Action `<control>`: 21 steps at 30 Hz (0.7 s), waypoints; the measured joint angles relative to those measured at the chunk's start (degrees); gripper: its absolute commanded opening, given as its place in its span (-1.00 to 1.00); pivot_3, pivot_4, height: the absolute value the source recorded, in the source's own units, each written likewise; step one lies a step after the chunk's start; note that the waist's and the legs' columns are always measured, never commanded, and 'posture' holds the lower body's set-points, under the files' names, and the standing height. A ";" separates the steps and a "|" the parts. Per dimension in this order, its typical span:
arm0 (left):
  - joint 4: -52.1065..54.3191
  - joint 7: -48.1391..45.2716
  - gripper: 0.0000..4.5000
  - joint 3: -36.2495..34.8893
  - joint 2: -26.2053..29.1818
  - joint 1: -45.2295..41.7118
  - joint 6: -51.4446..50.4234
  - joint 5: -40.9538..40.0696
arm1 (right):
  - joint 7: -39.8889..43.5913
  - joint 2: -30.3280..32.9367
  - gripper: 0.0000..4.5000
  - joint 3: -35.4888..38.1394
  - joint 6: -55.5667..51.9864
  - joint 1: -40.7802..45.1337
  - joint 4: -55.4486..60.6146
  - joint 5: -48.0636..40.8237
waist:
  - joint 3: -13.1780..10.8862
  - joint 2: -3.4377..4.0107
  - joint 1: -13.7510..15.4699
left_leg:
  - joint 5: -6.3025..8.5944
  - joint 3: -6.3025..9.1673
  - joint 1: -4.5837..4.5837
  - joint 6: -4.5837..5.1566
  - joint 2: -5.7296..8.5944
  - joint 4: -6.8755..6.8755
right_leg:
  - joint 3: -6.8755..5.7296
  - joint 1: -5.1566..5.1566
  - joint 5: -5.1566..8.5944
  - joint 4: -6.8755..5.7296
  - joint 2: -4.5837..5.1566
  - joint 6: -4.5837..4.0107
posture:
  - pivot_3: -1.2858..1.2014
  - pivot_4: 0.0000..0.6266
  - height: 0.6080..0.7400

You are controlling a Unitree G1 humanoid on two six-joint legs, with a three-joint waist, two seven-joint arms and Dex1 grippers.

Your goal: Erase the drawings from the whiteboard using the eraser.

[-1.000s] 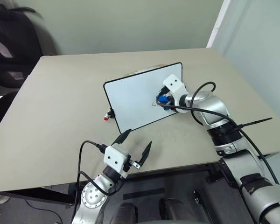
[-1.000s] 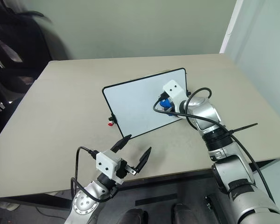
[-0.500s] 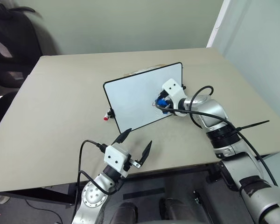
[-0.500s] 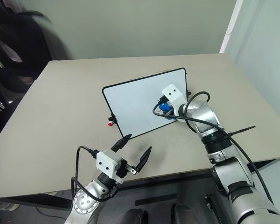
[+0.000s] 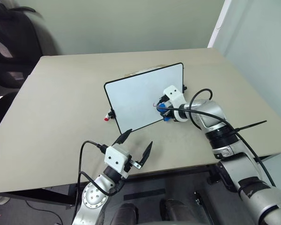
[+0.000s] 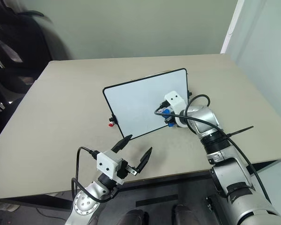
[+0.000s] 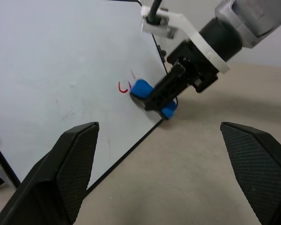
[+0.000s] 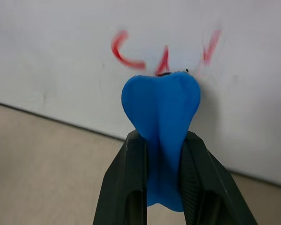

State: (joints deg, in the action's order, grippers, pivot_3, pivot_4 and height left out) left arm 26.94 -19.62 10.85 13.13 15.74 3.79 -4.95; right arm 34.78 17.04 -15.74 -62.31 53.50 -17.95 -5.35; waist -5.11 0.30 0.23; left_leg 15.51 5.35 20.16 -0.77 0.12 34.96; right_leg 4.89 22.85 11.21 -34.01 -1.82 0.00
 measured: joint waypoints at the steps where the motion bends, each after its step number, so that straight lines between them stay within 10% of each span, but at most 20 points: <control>1: 0.00 0.00 1.00 0.00 -0.01 0.00 0.00 0.02 | 0.13 0.00 -0.66 -0.03 0.00 0.25 -0.74 0.00 | 0.00 0.00 0.00 | 0.01 0.00 0.00 -0.01 0.00 0.00 | 0.00 0.00 0.00 0.00 0.00 0.00 | 0.03 -0.52 0.99; 21: 0.00 0.08 1.00 0.88 -0.61 0.13 0.01 0.15 | 1.16 -0.23 -0.66 -1.29 4.73 12.15 -13.56 2.26 | -0.09 -0.01 -0.47 | 0.28 -0.02 0.13 -0.50 0.00 0.01 | -0.02 0.33 -0.12 -0.10 0.00 -0.18 | 0.03 -0.52 0.99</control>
State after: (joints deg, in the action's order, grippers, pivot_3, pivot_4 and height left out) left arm 26.94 -19.55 11.73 12.52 15.86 3.79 -4.80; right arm 35.93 16.81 -17.04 -57.59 65.65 -31.50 -3.09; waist -5.19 0.29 -0.25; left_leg 15.79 5.33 20.29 -1.26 0.12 34.97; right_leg 4.87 23.18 11.09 -34.11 -1.82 -0.18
